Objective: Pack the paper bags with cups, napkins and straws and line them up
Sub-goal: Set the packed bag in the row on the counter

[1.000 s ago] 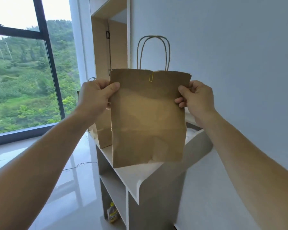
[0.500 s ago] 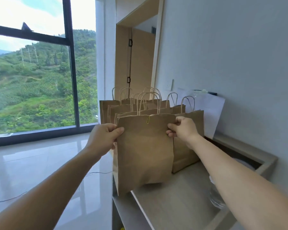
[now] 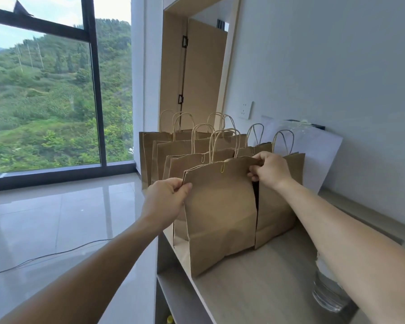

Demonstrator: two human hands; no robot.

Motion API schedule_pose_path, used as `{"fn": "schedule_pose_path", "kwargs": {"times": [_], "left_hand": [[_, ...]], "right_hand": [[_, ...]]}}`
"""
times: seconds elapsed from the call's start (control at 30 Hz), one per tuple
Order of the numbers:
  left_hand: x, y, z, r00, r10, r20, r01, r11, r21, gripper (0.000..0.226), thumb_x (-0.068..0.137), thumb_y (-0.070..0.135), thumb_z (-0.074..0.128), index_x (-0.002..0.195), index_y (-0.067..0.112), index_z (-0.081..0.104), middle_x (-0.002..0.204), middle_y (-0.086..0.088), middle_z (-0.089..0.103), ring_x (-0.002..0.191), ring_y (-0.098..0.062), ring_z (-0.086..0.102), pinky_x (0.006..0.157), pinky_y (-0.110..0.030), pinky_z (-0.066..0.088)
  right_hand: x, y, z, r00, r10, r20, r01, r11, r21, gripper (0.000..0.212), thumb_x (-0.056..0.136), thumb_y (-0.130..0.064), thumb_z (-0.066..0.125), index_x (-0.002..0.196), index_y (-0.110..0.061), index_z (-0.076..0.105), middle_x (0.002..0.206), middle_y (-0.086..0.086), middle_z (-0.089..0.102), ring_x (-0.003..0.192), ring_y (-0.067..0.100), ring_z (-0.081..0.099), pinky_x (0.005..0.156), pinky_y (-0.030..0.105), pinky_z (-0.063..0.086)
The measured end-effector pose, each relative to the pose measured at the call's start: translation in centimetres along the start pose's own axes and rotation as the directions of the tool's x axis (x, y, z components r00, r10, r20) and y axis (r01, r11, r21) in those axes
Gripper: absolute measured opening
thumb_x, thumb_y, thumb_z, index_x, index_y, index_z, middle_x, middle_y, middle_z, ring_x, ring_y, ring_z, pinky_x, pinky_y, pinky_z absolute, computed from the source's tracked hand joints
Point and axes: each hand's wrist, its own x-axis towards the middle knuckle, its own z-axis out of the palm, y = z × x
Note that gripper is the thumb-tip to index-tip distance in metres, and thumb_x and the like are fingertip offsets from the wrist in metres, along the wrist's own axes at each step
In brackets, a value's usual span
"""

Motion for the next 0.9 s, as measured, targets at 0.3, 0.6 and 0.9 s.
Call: {"fn": "schedule_pose_path", "kwargs": {"times": [0.3,0.6,0.9], "left_hand": [[0.1,0.2,0.2,0.999,0.02,0.036,-0.021,1.0,0.017,0.028,0.096,0.027,0.062,0.074,0.013,0.071,0.071,-0.013,0.07,0.063,-0.028,0.062,0.068,-0.042,0.052],[-1.0,0.5,2.3,0.918,0.378,-0.123,-0.289,0.847,0.446,0.086,0.076,0.033,0.076,0.148,0.032,0.03,0.138,0.0,0.043,0.12,-0.024,0.045,0.096,-0.041,0.038],[-8.2,7.3,10.6,0.818,0.485,0.309,-0.568,0.598,0.565,0.082,0.087,0.049,0.059,0.155,0.02,0.024,0.164,-0.009,0.01,0.152,-0.03,-0.006,0.119,-0.055,0.004]], "right_hand": [[-1.1,0.1,-0.7,0.989,-0.13,-0.066,0.117,0.977,-0.178,0.025,0.088,-0.01,0.063,0.083,-0.035,0.061,0.076,-0.012,0.071,0.068,0.011,0.07,0.08,0.039,0.058],[-6.6,2.4,-1.7,0.98,-0.159,-0.121,0.136,0.974,-0.182,0.05,0.089,-0.024,0.069,0.136,-0.022,0.05,0.132,-0.007,0.052,0.083,0.005,0.061,0.085,0.027,0.046],[-17.8,6.6,-10.4,0.998,0.031,-0.053,-0.043,0.965,-0.258,0.055,0.087,-0.033,0.071,0.137,-0.024,0.05,0.138,-0.006,0.046,0.102,0.005,0.053,0.082,0.022,0.038]]}}
